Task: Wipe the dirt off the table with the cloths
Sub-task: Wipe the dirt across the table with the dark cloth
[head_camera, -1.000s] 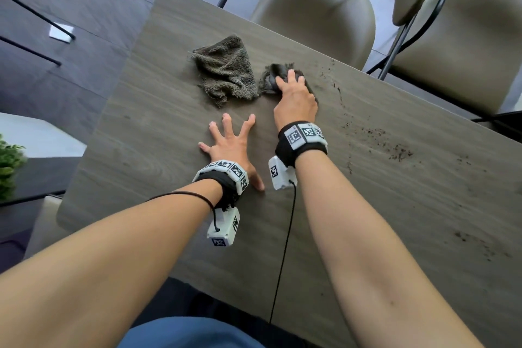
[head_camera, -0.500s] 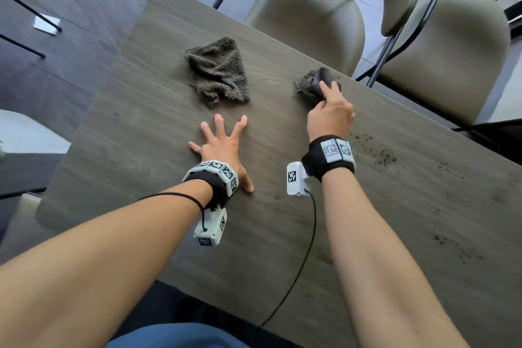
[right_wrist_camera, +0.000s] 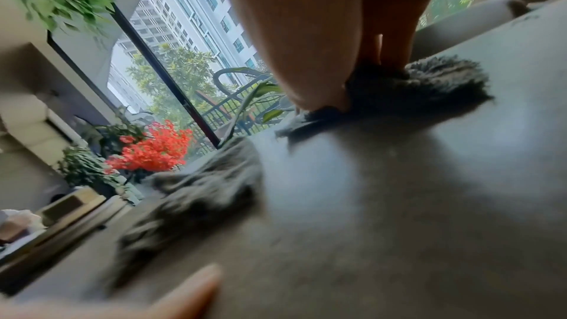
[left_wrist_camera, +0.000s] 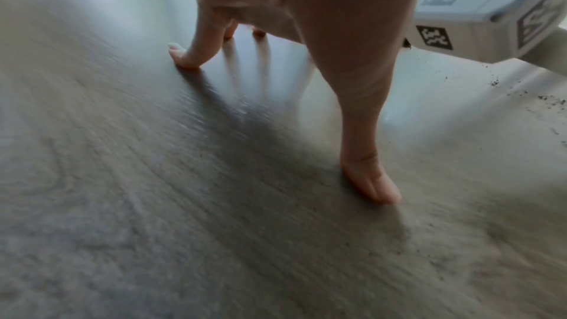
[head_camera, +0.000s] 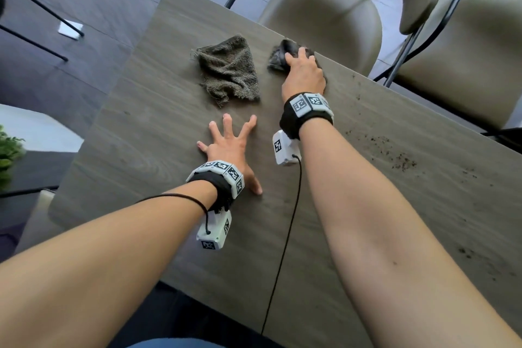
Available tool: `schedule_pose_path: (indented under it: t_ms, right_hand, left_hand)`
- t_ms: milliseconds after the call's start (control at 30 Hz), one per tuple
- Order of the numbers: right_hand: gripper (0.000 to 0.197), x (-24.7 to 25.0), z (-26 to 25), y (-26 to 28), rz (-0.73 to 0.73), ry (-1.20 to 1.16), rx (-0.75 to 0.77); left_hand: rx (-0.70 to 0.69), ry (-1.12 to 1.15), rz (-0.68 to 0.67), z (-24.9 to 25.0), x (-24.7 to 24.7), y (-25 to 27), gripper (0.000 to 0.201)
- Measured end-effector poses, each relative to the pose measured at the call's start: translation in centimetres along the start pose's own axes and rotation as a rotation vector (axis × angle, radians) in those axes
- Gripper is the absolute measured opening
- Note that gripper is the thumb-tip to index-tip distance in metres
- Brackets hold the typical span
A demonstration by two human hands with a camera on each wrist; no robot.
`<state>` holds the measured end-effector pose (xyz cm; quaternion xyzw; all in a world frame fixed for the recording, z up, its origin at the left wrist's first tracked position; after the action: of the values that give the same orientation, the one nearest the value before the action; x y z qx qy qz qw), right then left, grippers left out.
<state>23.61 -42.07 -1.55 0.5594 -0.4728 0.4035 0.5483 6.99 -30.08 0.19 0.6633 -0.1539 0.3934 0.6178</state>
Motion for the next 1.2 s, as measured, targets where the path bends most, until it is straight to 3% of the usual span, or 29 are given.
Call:
schedule_pose_path:
  t_ms: [167, 300, 400, 533, 600, 667, 800, 933, 1200]
  right_hand:
    - [0.039, 0.8, 5.2, -0.5, 0.091, 0.039, -0.144]
    - [0.038, 1.5, 10.2, 0.0, 0.043, -0.008, -0.225]
    - [0.049, 3.3, 12.8, 0.4, 0.039, -0.219, -0.203]
    - [0.051, 5.9, 12.4, 3.2, 0.29, -0.288, -0.062]
    - [0.051, 5.6, 10.5, 5.8, 0.346, -0.308, 0.001]
    - [0.051, 4.0, 7.9, 8.3, 0.285, -0.322, 0.041]
    - [0.058, -1.6, 3.6, 11.6, -0.044, -0.123, 0.098]
    - [0.063, -2.8, 4.4, 11.4, -0.01, -0.101, 0.049]
    - [0.066, -1.8, 10.5, 4.4, 0.023, -0.108, -0.056]
  left_hand:
    - [-0.001, -0.01, 0.015, 0.0, 0.2, 0.0, 0.165]
    - [-0.007, -0.013, 0.027, 0.0, 0.3, 0.3, 0.165]
    - [-0.024, -0.014, 0.033, 0.0, 0.4, 0.5, 0.165]
    - [-0.019, -0.005, 0.03, 0.0, 0.6, 0.7, 0.164]
    - [-0.023, -0.004, 0.032, 0.0, 0.6, 0.7, 0.164]
    - [-0.026, -0.007, 0.035, 0.1, 0.5, 0.7, 0.165]
    - [-0.029, -0.027, 0.037, 0.1, 0.4, 0.7, 0.165]
    - [-0.043, -0.046, 0.059, -0.2, 0.1, 0.7, 0.166]
    - [0.035, 0.082, 0.037, 1.0, -1.0, 0.1, 0.156]
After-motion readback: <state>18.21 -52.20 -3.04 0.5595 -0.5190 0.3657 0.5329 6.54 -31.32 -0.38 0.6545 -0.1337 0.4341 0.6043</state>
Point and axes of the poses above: each hand's wrist, its own y-axis away from the middle knuckle, its own x-axis out of the back of the hand, z = x × y, the point moved 3 cm from there along -y, towards the middle knuckle, and after that the axes turned 10 degrees about y, right-handed, at the moved point
